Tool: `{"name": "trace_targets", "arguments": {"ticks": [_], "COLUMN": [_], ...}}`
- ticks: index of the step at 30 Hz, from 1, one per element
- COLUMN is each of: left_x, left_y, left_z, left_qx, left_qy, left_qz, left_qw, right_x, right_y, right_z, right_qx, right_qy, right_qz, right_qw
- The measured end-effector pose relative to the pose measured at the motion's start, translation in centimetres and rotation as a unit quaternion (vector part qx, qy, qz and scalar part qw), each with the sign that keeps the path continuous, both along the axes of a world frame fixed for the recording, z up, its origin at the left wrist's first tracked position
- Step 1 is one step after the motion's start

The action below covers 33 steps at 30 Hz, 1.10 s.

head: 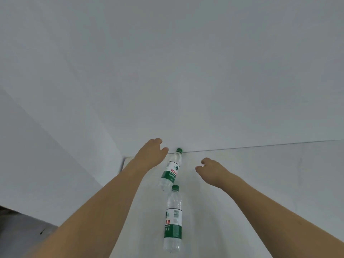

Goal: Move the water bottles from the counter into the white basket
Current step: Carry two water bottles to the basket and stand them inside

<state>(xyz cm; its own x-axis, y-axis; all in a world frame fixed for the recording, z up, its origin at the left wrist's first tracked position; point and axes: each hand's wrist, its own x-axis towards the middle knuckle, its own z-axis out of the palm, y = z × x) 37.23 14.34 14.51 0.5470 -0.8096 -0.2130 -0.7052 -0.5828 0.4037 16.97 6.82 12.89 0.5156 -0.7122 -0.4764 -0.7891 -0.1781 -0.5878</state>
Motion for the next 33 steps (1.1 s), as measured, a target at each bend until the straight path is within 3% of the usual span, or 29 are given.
{"name": "trace_targets", "arguments": {"ticks": [7,13,18,24,33], "left_x": [4.2,4.4,4.6,5.6,6.2], "left_y": [-7.9,-11.0,-10.4,-10.9,-11.1], "left_z": [-12.4,-20.2,-23.4,-24.2,-25.4], "left_qx": [0.068,0.050,0.008,0.005,-0.023], "left_qy": [0.131,0.103,0.159,0.185,0.198], "left_qz": [0.053,0.045,0.105,0.114,0.114], "left_qw": [0.988,0.992,0.982,0.976,0.973], "right_x": [5.5,9.0,10.0,9.5,8.9], "right_y": [-1.6,-0.8,-0.1,0.7,1.5], "right_z": [-12.6,-19.1,-21.8,-22.3,-23.4], "right_qx": [0.191,0.265,0.248,0.234,0.194], "right_qy": [0.041,0.053,0.064,0.041,0.006], "right_qz": [-0.058,-0.035,-0.006,-0.062,-0.049], "right_qw": [0.979,0.962,0.967,0.969,0.980]}}
